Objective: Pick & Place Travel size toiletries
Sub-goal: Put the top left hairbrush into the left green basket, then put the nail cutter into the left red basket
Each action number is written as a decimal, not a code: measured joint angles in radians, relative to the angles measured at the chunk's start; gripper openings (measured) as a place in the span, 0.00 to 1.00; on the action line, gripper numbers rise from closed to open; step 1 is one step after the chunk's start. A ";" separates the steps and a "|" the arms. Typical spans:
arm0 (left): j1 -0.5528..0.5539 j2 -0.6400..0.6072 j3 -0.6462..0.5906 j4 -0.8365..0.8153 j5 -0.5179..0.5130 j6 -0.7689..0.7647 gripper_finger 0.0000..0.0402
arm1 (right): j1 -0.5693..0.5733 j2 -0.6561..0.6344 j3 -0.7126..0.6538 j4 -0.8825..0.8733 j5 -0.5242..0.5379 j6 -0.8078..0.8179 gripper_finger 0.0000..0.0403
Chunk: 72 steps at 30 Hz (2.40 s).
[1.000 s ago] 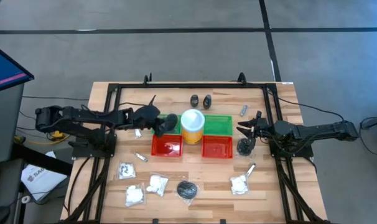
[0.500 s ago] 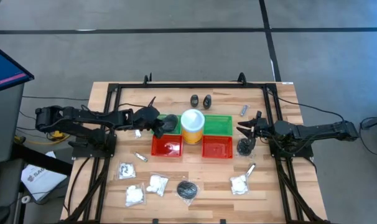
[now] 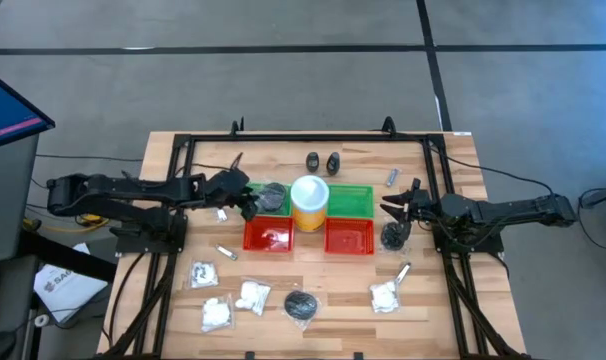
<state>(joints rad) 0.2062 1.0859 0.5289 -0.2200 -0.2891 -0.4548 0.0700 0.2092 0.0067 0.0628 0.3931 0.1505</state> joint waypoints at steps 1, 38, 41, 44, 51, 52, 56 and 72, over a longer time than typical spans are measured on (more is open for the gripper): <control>0.000 -0.023 0.000 -0.014 -0.010 -0.016 0.38 | 0.000 0.000 0.000 0.000 0.000 0.000 0.27; -0.043 0.021 0.000 -0.556 -0.054 -0.605 0.36 | 0.001 0.000 0.000 0.000 0.000 0.008 0.27; -0.042 0.059 0.000 -0.563 -0.053 -0.610 0.36 | 0.001 0.000 0.000 0.000 0.000 0.008 0.27; -0.042 0.098 0.001 -0.561 -0.054 -0.631 0.36 | 0.001 0.000 0.000 0.000 0.000 0.008 0.27; -0.042 0.152 0.000 -0.559 -0.056 -0.671 0.36 | 0.001 0.000 0.000 0.000 0.000 0.008 0.27; -0.042 0.151 0.000 -0.562 -0.063 -0.675 0.36 | 0.001 0.000 0.000 0.000 0.000 0.008 0.27; -0.042 0.151 0.001 -0.555 -0.083 -0.689 0.36 | 0.001 0.000 0.000 0.000 0.000 0.008 0.27; -0.036 0.152 -0.001 -0.544 -0.130 -0.808 0.56 | 0.001 0.000 0.000 0.000 0.000 0.008 0.27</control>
<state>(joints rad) 0.1703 1.2381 0.5282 -0.7637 -0.4194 -1.2627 0.0711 0.2092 0.0067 0.0624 0.3927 0.1581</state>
